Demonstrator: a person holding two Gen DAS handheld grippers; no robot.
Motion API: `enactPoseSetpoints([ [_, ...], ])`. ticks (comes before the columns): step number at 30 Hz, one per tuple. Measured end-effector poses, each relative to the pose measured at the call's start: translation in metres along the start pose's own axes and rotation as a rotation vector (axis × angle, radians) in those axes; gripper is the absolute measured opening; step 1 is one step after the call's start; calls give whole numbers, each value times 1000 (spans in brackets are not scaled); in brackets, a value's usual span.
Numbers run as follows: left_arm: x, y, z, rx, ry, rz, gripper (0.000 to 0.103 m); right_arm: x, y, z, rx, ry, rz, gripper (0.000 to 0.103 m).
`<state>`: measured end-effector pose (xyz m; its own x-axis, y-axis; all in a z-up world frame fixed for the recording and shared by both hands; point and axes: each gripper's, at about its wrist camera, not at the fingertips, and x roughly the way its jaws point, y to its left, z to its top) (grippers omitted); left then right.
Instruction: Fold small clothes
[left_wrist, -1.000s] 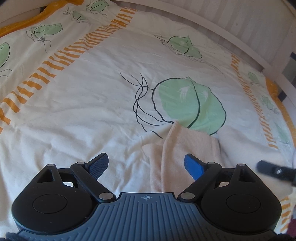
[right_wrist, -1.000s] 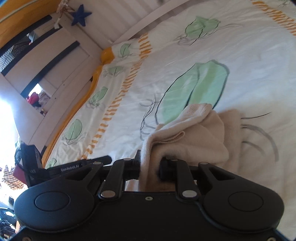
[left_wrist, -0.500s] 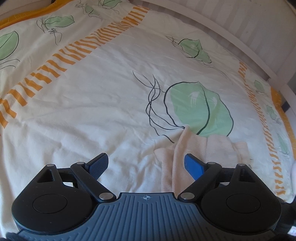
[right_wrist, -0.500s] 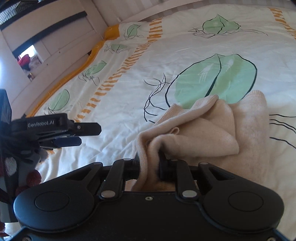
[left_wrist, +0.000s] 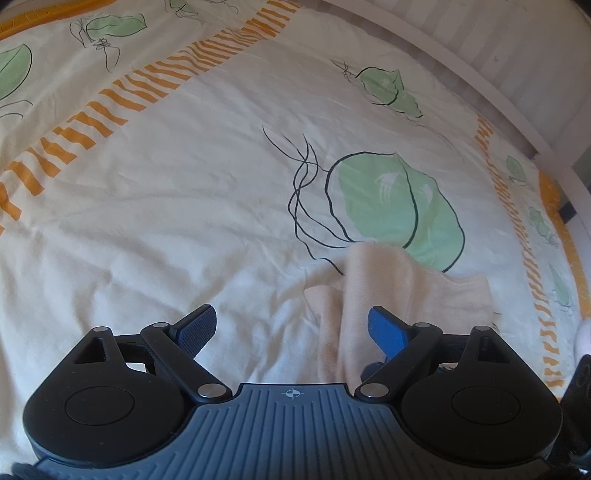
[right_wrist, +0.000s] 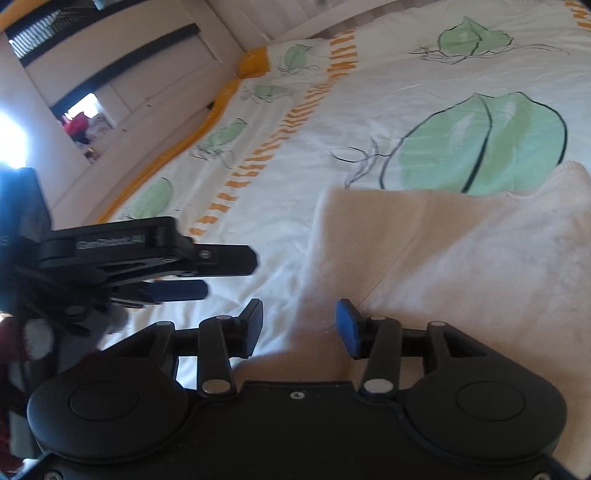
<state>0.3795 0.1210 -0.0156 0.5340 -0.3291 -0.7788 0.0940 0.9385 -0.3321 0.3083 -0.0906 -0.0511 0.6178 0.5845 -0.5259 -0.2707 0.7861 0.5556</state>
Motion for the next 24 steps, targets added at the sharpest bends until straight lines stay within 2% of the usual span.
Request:
enactPoseSetpoints([
  [3, 2, 1, 0, -8, 4, -10, 90, -17, 0, -3, 4, -37, 10, 55],
  [5, 3, 0, -1, -9, 8, -18, 90, -29, -1, -5, -1, -54, -6, 59],
  [11, 10, -10, -5, 9, 26, -61, 90, -38, 13, -28, -134, -31, -74, 62],
  [13, 10, -15, -7, 28, 27, -67, 90, -32, 25, -33, -209, -29, -96, 62],
  [19, 11, -14, -8, 36, 32, -63, 90, -15, 79, -67, -615, 22, -133, 61],
  [24, 12, -12, -7, 29, 39, -57, 90, 1, 87, -97, -759, 63, -220, 59],
])
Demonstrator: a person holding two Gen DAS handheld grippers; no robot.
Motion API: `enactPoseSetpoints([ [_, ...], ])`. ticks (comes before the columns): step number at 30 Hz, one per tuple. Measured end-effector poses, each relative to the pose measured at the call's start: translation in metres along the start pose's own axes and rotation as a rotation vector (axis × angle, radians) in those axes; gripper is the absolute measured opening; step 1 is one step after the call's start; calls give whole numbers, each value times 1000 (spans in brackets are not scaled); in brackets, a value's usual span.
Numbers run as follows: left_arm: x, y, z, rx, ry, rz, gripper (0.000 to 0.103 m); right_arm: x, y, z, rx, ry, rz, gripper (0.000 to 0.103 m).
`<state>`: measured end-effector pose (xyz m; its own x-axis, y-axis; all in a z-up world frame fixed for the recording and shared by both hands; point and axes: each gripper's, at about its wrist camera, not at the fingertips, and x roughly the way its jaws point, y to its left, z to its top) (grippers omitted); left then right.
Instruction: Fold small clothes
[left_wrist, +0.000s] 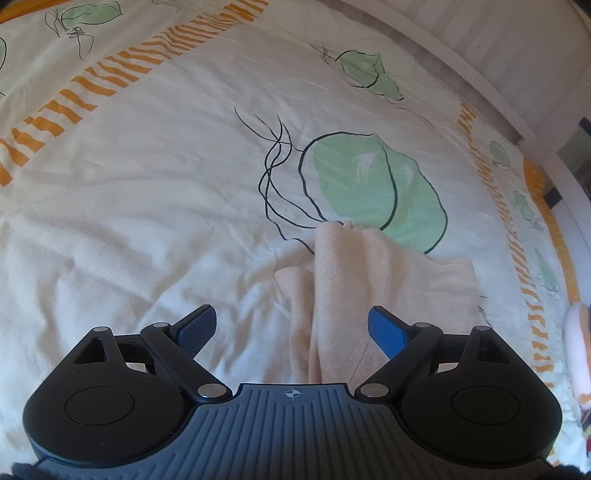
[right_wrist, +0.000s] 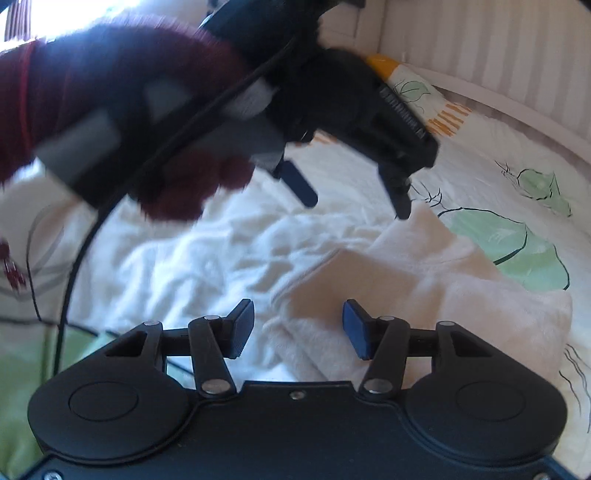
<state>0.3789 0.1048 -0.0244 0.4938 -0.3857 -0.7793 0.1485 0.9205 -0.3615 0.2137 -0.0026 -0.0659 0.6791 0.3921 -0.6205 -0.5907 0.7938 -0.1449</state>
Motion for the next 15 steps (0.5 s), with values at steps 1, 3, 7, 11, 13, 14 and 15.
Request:
enactPoseSetpoints([
  [1, 0, 0, 0, 1, 0, -2, 90, 1, 1, -2, -12, 2, -13, 57],
  [3, 0, 0, 0, 4, 2, -5, 90, 0, 0, -3, -7, -7, -30, 47],
  [7, 3, -2, -1, 13, 12, 4, 90, -3, -9, -3, 16, -23, -53, 38],
  [11, 5, -4, -2, 23, 17, 10, 90, -2, -14, -4, 13, -9, -10, 10],
  [13, 4, -4, -2, 23, 8, 10, 90, -11, -14, -3, 9, -20, 5, 10],
  [14, 3, -4, -2, 27, 0, 12, 90, -15, -12, -1, 0, -17, 17, 10],
  [15, 2, -6, -2, 33, -9, 18, 90, -17, -10, 0, -10, -12, 26, 10],
])
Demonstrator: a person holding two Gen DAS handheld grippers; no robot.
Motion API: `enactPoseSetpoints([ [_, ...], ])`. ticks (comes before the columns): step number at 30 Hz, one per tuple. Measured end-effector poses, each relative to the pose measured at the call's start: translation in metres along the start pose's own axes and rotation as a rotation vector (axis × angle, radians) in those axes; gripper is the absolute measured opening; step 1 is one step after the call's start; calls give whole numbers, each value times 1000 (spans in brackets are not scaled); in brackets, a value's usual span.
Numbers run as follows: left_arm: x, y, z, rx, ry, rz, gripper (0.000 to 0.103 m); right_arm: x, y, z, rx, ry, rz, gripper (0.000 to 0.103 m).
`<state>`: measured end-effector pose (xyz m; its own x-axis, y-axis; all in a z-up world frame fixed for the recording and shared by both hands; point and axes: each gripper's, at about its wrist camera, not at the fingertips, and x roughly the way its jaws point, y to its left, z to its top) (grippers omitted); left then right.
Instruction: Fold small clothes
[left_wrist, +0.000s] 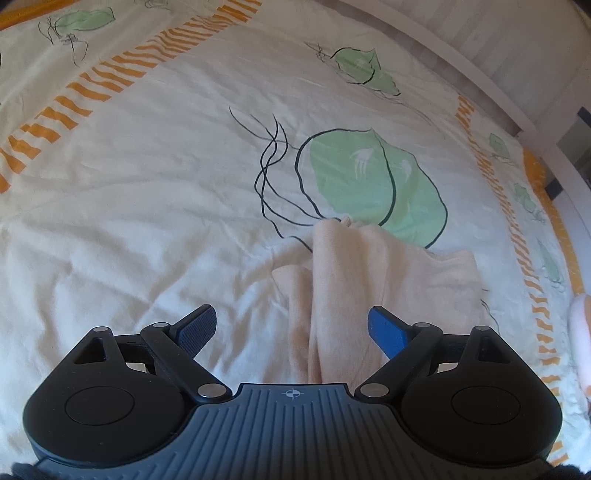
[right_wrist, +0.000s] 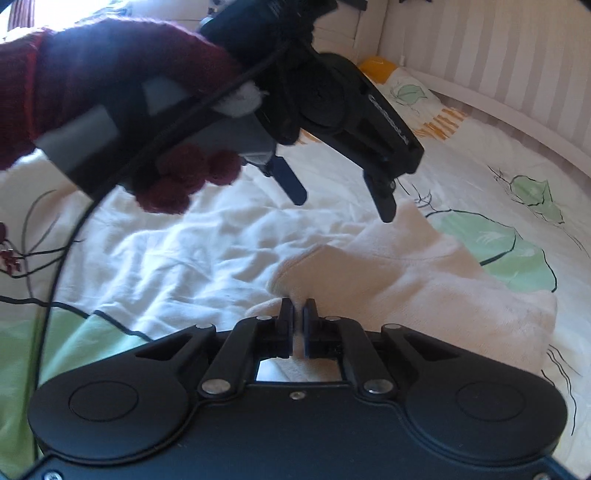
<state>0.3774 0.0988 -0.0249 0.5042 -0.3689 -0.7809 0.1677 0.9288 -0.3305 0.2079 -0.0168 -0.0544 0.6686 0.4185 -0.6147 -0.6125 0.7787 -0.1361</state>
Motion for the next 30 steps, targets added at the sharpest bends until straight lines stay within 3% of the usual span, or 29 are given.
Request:
enactPoseSetpoints([
  [6, 7, -18, -6, 130, 11, 62, 90, 21, 7, -8, 6, 63, 29, 11],
  [11, 26, -22, -16, 207, 53, 82, 90, 22, 6, -10, 47, 53, 37, 16],
  [13, 37, -16, -22, 189, 94, 110, 94, 19, 6, -12, 55, 47, 47, 21],
  [16, 38, -2, -22, 108, 105, 81, 96, 6, 0, -14, 86, 29, 71, 26],
  [19, 34, 0, -22, 112, 108, 92, 96, -14, -15, -18, 145, -3, 81, 52],
  [22, 34, -1, -24, 119, 106, 97, 97, -32, -40, -20, 209, -37, 39, 58],
  [24, 34, -2, -25, 124, 103, 97, 97, -35, -59, -21, 260, -56, 5, 70],
  [25, 34, -2, -25, 128, 99, 95, 97, -35, -72, -21, 284, -61, -9, 84],
  [26, 34, -2, -25, 130, 97, 92, 97, -33, -83, -20, 305, -61, -19, 90],
  [30, 35, -1, -25, 130, 96, 82, 98, -19, -122, -11, 352, -70, -41, 94],
])
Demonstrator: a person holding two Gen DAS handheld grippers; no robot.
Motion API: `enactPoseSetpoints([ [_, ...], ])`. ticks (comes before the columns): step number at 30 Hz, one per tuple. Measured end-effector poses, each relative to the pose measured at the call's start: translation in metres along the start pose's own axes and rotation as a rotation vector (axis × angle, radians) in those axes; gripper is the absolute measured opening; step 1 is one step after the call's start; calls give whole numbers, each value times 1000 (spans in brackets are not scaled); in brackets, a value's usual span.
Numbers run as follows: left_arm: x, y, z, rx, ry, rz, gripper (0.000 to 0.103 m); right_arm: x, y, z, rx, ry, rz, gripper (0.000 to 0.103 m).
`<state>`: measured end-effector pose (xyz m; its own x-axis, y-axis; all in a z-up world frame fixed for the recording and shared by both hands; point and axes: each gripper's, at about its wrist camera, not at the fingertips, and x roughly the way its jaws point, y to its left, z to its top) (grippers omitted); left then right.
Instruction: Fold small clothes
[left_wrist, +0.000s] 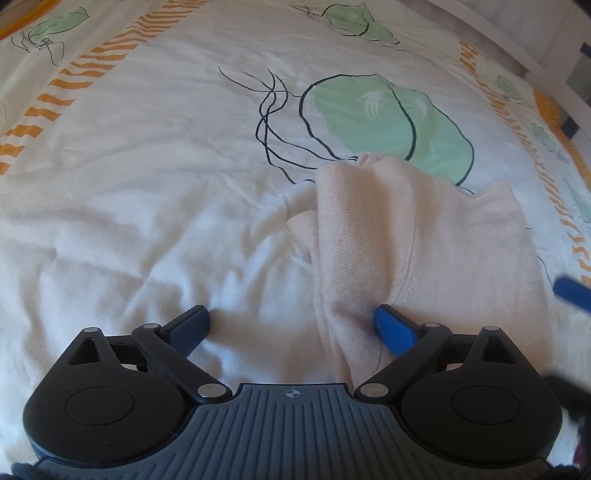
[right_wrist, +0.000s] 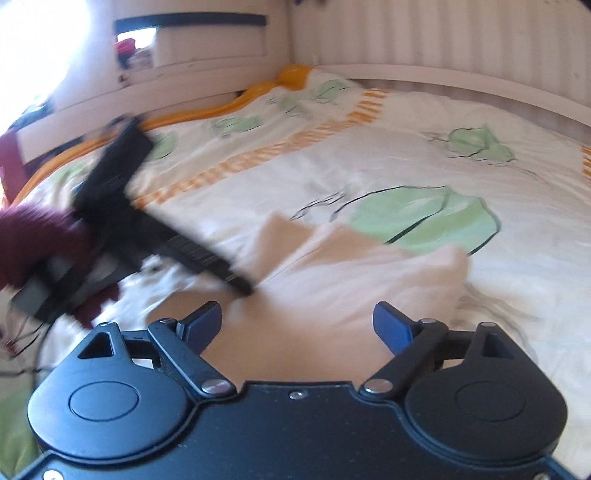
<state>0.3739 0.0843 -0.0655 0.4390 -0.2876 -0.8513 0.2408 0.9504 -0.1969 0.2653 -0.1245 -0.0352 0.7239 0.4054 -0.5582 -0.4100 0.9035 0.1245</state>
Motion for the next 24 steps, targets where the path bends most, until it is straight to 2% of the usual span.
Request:
enactPoseSetpoints([
  [2, 1, 0, -1, 5, -2, 2, 103, 14, -15, 8, 29, 13, 31, 103],
  [7, 0, 0, -1, 9, -1, 1, 103, 56, -60, 17, 144, 104, 69, 103],
  [10, 1, -2, -1, 13, -3, 5, 103, 73, -79, 17, 197, 153, 26, 103],
  [15, -1, 0, 1, 6, -13, -7, 103, 53, -90, 11, 308, 76, 29, 102],
  [20, -14, 5, 5, -62, -65, -99, 102, 21, -103, -1, 410, 20, 50, 103],
  [24, -12, 3, 3, -113, -38, -230, 102, 9, -116, -19, 526, 29, 94, 103],
])
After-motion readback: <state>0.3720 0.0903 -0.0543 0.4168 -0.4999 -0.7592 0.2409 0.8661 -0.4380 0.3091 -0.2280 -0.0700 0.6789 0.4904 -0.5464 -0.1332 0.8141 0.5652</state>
